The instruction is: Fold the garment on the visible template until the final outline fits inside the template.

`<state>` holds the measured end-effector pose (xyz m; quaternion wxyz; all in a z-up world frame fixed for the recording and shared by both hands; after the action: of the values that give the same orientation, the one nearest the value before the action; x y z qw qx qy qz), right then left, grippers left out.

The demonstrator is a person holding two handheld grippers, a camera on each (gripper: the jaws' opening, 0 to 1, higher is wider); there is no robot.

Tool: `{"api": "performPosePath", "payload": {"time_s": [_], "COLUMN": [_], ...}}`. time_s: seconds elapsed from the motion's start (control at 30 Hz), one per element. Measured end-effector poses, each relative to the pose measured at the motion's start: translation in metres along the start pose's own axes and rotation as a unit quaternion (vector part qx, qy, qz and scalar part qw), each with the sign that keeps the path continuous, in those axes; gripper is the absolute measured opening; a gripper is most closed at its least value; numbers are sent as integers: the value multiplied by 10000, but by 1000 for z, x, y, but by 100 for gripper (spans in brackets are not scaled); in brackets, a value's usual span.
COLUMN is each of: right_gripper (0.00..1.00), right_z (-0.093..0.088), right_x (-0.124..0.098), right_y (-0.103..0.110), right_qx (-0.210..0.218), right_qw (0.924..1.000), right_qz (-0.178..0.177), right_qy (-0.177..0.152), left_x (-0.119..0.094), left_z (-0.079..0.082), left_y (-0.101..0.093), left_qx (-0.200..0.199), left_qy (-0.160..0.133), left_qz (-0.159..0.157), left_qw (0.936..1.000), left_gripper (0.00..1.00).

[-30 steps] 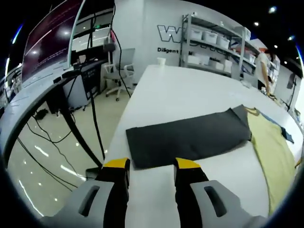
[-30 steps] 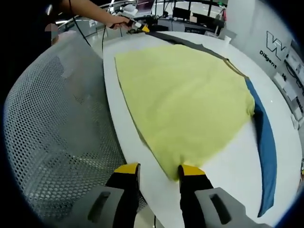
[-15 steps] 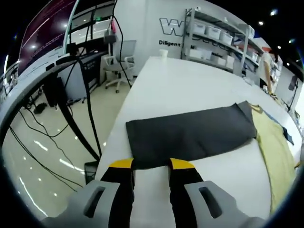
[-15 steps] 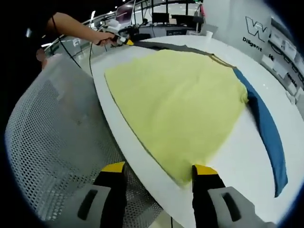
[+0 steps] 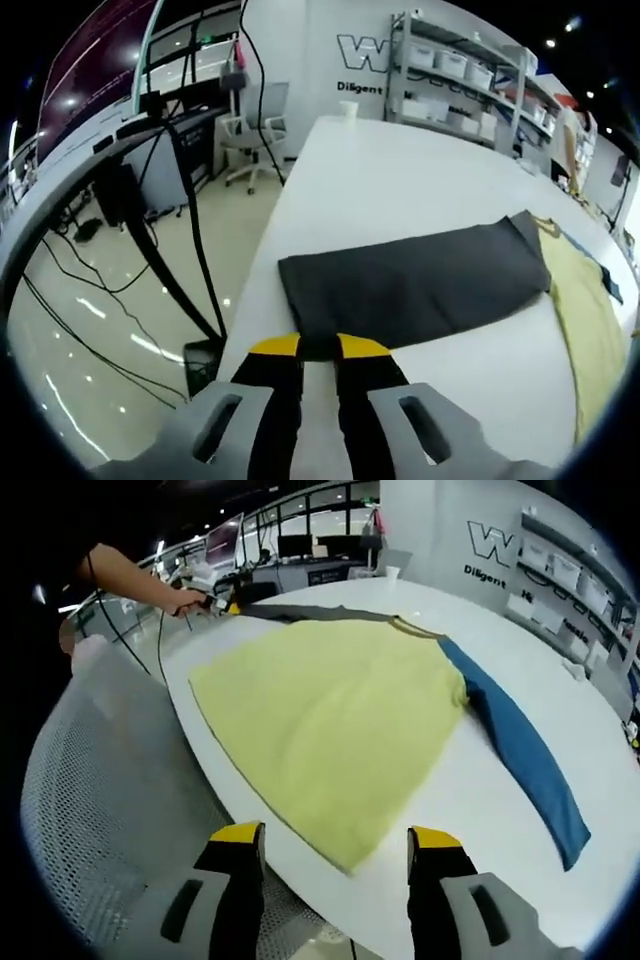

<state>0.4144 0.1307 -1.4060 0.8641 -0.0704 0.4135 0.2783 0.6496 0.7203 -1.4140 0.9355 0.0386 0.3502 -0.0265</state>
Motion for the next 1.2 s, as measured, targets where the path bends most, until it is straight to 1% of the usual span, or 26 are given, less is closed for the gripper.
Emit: {"api": "performPosePath", "payload": {"time_s": [0.07,0.1,0.13,0.2,0.23,0.27,0.33,0.37,0.43,0.47,0.53,0.67,0.77,0.87,0.93,1.03,1.2], "right_gripper": [56,57,59,62,63,65,68,71,75,76,76,75,75,76,77,79,79], "right_z": [4,5,6,10,11,12,14,15,14,14,14,17,18,19,20,21,19], "right_x": [-3,-5,-6,-9,-10,-11,-13,-13,-12,-12,-12,-14,-14,-15,-17,-19,-25], "right_y": [0,0,0,-2,-3,-4,-6,-7,-10,-11,-12,-13,-13,-14,-16,-18,-20], "right_qx": [19,43,55,51,38,27,71,122,176,178,182,149,141,140,172,188,137], "right_qw": [9999,9998,9997,9993,9991,9989,9983,9981,9978,9977,9976,9969,9963,9954,9945,9936,9931], "right_qz": [-58,-75,-95,-134,-161,-192,-212,-211,-196,-193,-160,-135,-109,-84,-74,-65,-60], "right_qy": [-127,-184,-215,-336,-383,-434,-533,-570,-602,-627,-653,-764,-840,-940,-1029,-1110,-1166], "left_x": [-1,0,0,0,7,6,0,-5,-11,-14,-28,-42,-52,-59,-64,-71,-81], "left_z": [0,-1,-1,6,9,12,23,31,41,47,64,85,99,111,121,133,164], "left_y": [2,2,1,-1,2,-1,-8,-14,-20,-24,-37,-53,-62,-71,-80,-92,-121], "left_qx": [-76,-316,-393,-227,-133,-107,-94,-131,-237,-235,-173,30,55,73,172,211,325], "left_qy": [171,259,310,223,185,167,43,-103,-207,-294,-537,-696,-799,-866,-971,-1076,-1384], "left_qz": [16,39,9,-18,-56,-95,-204,-282,-391,-464,-584,-718,-768,-810,-867,-943,-1170], "left_qw": [9998,9992,9987,9995,9997,9998,9997,9995,9987,9982,9967,9950,9938,9929,9913,9895,9829], "left_gripper": [2,2,2,1,1,1,1,1,1,1,1,1,1,1,1,1,1]}}
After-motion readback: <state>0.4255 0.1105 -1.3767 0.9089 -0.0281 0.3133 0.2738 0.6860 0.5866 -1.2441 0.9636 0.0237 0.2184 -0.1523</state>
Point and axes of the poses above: the point that each gripper's makers call its tool centre point, and the gripper's own axes: x roughly forward along the fingers, y roughly to its left, z roughly out of its top, the point moved 1 cm from there along -x, roughly backward along the fingers, and after that the axes turned 8 degrees about x, right-handed, at the moved point
